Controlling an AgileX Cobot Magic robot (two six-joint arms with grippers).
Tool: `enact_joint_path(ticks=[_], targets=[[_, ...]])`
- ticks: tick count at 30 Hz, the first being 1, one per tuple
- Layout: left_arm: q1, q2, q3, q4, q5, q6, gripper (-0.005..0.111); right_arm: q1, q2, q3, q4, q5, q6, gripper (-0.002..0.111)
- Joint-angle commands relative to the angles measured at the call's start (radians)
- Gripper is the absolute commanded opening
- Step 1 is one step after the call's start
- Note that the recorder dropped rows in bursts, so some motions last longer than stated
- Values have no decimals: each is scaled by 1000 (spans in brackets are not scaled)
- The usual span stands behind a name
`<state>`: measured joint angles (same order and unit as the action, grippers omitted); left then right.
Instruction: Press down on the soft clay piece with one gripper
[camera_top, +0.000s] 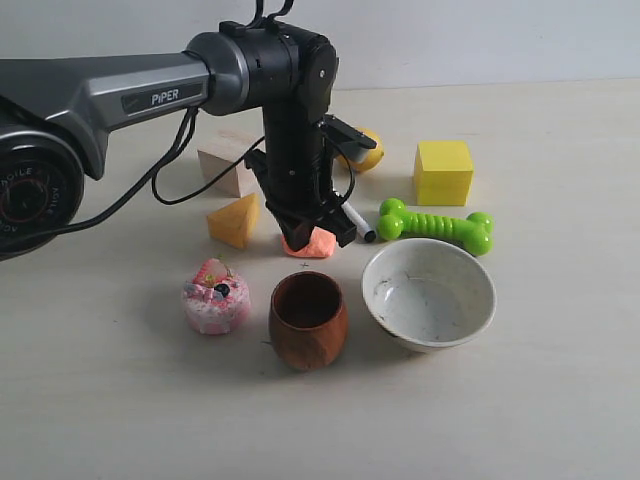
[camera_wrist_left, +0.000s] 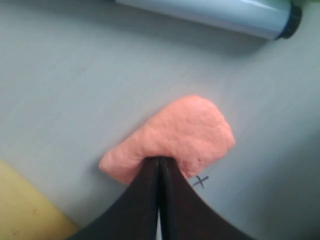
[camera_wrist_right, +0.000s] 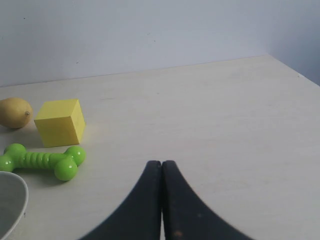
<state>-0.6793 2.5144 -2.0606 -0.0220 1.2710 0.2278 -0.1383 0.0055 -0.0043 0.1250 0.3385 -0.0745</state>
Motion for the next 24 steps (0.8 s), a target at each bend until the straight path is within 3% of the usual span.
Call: enact_joint_path(ticks=[1, 24], targets=[[-6, 150, 50, -66, -57, 4, 0, -6, -6, 4, -1, -4, -4, 0], [-6, 165, 50, -68, -100, 4, 0, -6, -6, 4, -1, -4, -4, 0]])
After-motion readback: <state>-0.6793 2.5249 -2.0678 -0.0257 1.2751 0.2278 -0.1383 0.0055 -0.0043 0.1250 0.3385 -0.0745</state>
